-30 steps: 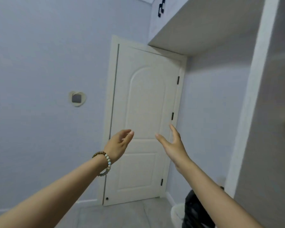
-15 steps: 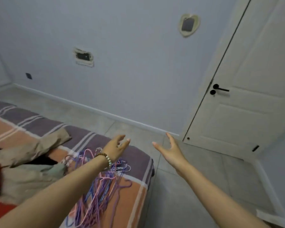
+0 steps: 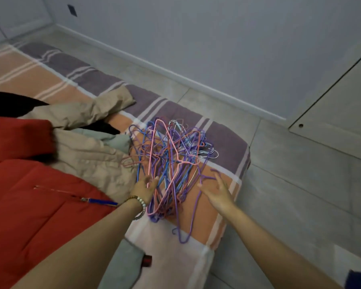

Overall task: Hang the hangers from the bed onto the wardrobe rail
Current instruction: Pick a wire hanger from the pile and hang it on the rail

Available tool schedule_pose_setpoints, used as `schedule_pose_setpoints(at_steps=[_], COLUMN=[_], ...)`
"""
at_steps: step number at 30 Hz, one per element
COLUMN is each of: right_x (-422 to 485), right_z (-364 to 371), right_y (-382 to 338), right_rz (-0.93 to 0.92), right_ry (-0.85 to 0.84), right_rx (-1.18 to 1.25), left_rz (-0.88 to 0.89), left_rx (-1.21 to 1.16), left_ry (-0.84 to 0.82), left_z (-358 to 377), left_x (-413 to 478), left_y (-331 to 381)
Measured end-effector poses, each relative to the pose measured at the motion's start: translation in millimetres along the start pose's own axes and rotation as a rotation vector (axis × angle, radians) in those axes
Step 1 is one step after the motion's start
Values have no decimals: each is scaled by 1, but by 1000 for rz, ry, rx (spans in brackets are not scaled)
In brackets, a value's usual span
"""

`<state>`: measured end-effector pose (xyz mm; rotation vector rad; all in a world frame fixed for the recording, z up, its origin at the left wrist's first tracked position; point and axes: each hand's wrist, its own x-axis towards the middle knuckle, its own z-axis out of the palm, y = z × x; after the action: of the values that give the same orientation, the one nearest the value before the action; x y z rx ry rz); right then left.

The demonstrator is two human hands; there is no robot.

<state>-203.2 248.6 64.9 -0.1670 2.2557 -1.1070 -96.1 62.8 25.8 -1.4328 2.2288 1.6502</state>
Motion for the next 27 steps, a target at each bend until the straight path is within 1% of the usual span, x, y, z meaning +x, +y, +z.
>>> schedule_pose_setpoints(at_steps=[3,7,9,11,13,15,19,22,25,27], right_x=[9,15,21,28,31,37,46,53,76,68], right_z=[31,72,91,107,121,138,167,177,192,185], right_y=[29,59,70,79,83,86,103,111,145,133], right_rz=[26,91,128,136,143,163,131,84,84,113], right_ry=[-31,-84,-98,-121,-162,-161,-137,-130,-148,-183], right_rx=[-53,-15,29,127,227,288,221,197,236,288], left_rz=[-50,-95,-111,-114,-106,-78,-45,-70,-86,-77], left_rx=[-14,-10,-3,15,25,45,77,173,83,53], left_ry=[-24,-25,-37,-41,-21,32,78,101,93,53], left_z=[13,29,35,40,43,44,44,45,48,51], left_x=[10,19,26,34,40,45,54,60,63,63], left_y=[-38,-74,-87,-98,-106,-110,-118,-122,-123,-124])
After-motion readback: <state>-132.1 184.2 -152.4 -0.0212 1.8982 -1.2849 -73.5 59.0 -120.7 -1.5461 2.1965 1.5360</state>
